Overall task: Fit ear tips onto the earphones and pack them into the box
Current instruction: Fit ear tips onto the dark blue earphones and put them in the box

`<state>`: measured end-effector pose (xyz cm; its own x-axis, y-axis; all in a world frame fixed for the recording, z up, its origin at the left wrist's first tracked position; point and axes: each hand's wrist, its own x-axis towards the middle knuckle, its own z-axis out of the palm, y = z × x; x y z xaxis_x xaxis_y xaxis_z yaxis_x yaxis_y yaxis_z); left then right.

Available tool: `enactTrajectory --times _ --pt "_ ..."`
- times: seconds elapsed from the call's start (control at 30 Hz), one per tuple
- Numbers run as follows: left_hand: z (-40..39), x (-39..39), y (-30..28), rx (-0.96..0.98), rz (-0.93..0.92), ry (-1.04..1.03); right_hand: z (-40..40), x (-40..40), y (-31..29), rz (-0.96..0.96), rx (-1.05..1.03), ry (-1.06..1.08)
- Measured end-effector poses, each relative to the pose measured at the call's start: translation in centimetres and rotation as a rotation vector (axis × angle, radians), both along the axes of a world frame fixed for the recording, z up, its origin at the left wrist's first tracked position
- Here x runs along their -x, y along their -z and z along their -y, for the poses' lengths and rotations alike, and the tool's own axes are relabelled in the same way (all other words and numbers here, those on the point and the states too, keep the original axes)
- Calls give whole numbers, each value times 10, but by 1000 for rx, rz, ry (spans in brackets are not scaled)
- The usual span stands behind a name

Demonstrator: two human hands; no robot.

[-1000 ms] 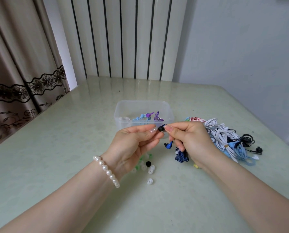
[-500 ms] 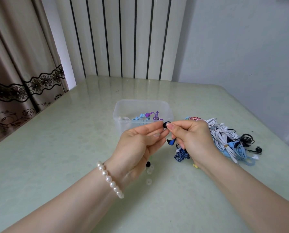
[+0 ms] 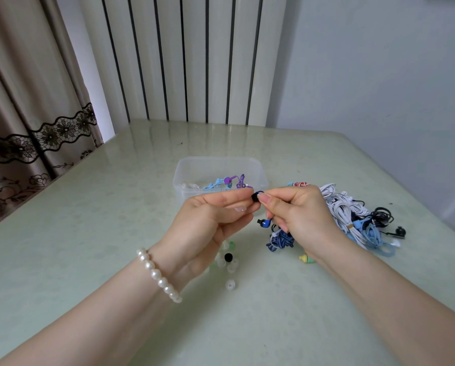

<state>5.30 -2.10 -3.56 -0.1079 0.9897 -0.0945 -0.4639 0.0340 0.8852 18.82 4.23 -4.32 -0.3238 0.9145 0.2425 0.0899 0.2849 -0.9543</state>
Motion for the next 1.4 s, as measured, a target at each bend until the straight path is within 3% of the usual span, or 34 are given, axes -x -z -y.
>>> enactTrajectory --times 0.17,0.4,0.57,0.9,1.03,1.17,1.4 --pt "-1 -2 6 -83 -229 -43 -1 1 1 32 59 29" --pt "-2 -4 10 -94 -114 -66 -6 -1 1 -200 356 -49" --pt "1 -9 11 -155 -286 -41 -7 -3 2 -137 292 -31" --pt "2 -8 10 -194 -441 1 -7 -3 2 -106 270 -12" --pt "-1 -3 6 -222 -329 -3 -8 -6 -7 -245 389 -94" --pt "-4 0 8 -118 -174 -127 -5 -5 -9 -313 522 -199" --pt "-3 -2 12 28 -267 60 -3 -1 -8 -393 584 -206"
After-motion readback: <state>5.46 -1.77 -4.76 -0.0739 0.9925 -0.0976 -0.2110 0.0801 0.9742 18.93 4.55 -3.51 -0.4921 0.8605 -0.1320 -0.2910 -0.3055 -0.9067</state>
